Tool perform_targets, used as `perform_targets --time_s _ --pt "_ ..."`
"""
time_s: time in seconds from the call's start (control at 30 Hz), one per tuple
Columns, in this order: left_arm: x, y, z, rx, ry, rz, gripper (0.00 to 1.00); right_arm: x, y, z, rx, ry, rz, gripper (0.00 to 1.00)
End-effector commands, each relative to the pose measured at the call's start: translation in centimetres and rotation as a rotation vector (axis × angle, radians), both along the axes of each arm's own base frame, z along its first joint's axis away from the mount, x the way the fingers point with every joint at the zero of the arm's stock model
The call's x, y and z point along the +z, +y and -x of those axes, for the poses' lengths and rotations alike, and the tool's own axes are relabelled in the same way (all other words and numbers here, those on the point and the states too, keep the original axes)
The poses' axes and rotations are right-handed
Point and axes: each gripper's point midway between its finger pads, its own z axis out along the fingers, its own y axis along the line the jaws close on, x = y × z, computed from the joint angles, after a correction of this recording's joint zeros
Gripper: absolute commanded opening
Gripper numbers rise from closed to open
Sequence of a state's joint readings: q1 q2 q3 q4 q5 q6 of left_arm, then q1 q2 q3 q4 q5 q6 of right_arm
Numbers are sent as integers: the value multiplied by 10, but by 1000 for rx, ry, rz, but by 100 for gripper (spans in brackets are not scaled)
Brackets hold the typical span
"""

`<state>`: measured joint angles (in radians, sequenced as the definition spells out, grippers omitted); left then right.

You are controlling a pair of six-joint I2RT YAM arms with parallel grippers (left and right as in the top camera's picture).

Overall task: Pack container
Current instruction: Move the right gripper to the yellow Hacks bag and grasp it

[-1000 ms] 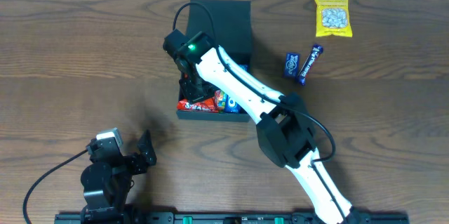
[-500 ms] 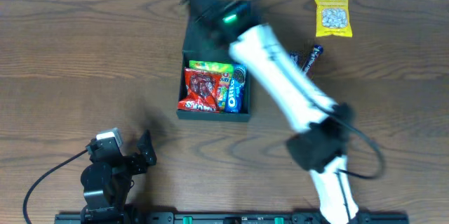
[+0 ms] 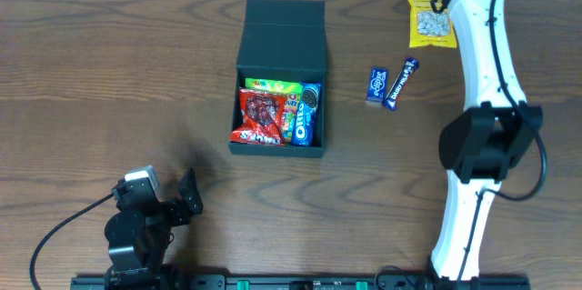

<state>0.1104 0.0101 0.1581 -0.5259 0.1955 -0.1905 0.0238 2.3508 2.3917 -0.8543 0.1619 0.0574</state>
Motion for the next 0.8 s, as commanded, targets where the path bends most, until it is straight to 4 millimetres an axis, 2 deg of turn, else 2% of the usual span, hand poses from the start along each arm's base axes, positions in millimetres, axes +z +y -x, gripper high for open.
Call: perform_targets --time_s 0.0,0.1,0.17,0.3,0.5,0.77 --pt "-5 -1 0 -5 7 -1 95 -36 -13 -15 47 22 11 99" --pt "-5 -1 0 -5 7 -1 95 -64 -30 -32 20 6 12 99" --pt "-5 -1 0 -5 7 -1 95 -95 -43 -42 2 9 9 99" --pt "-5 -1 0 -5 7 -1 95 -137 -51 -46 -4 44 -2 99" --pt "-5 -1 0 -5 7 -1 95 -164 -55 -47 -4 66 1 99" --pt "-5 -1 0 -5 7 -1 95 -192 -67 -35 -23 140 -6 99"
